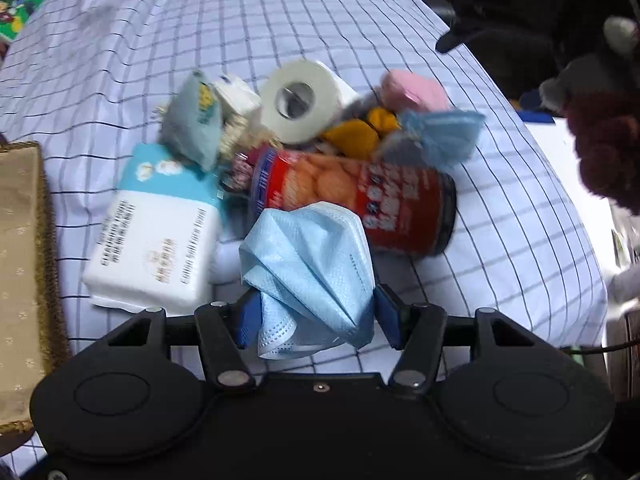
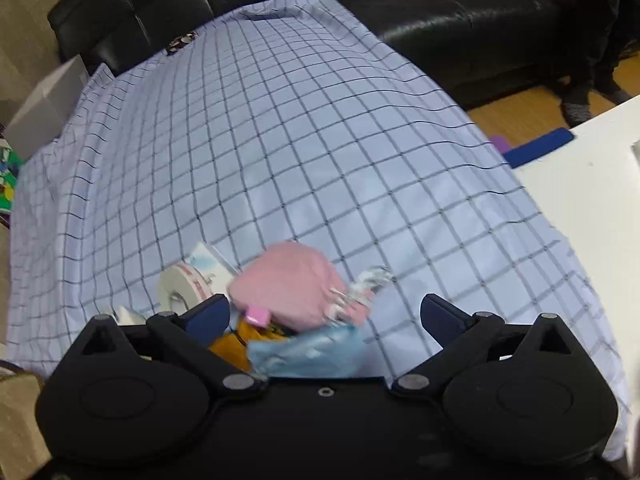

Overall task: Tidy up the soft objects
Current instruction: 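Grasp the blue face mask with the left tool while the right tool grasps the pink pouch, then carry the mask and pink pouch into the woven basket and open both tools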

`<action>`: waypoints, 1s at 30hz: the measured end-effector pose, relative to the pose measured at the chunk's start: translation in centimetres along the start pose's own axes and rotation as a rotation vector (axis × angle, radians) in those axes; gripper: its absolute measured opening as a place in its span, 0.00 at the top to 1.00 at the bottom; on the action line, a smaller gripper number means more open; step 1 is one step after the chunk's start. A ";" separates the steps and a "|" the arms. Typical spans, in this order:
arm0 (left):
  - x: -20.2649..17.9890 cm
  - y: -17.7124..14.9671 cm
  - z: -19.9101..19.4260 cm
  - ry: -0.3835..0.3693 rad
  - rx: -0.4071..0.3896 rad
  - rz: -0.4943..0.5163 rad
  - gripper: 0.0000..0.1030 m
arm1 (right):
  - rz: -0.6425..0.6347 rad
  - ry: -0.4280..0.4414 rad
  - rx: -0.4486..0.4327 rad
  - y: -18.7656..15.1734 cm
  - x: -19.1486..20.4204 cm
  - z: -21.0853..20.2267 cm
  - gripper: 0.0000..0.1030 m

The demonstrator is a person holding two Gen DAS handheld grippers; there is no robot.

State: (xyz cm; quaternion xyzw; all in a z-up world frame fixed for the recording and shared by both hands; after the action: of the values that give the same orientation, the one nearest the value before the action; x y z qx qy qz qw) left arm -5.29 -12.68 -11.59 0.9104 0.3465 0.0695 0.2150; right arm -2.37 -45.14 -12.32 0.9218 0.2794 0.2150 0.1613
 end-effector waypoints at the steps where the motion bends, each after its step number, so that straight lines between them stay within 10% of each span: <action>1: 0.4 0.1 -0.1 0.009 -0.005 -0.008 0.46 | 0.007 0.006 0.001 0.1 0.3 0.4 0.01; 17: 5.4 0.2 -2.3 0.138 -0.056 -0.113 0.46 | -0.075 -0.126 0.025 0.1 2.5 8.9 0.02; 19: 6.3 0.2 -2.8 0.168 -0.069 -0.133 0.46 | -0.097 -0.117 0.040 0.0 3.0 9.3 0.10; 21: 7.1 0.2 -3.2 0.187 -0.081 -0.156 0.46 | -0.138 -0.060 0.074 -0.4 3.9 9.5 0.39; 30: 9.5 0.5 -5.0 0.269 -0.132 -0.208 0.46 | -0.299 -0.090 -0.032 -0.9 6.9 6.3 0.50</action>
State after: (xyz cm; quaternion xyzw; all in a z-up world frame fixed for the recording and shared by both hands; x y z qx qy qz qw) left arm 0.77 -5.02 -7.13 0.8361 0.4589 0.1907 0.2323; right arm 5.47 -41.53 -15.92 0.8758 0.4026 0.1516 0.2187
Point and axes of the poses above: each gripper's, at about its wrist camera, not at the fingertips, and z roughly the way its jaws point, x to its left, y to its top, the point moved 9 cm from there along z, roughly the way its jaws point, and after that the axes turned 7 degrees about z, right-handed, at the moved point
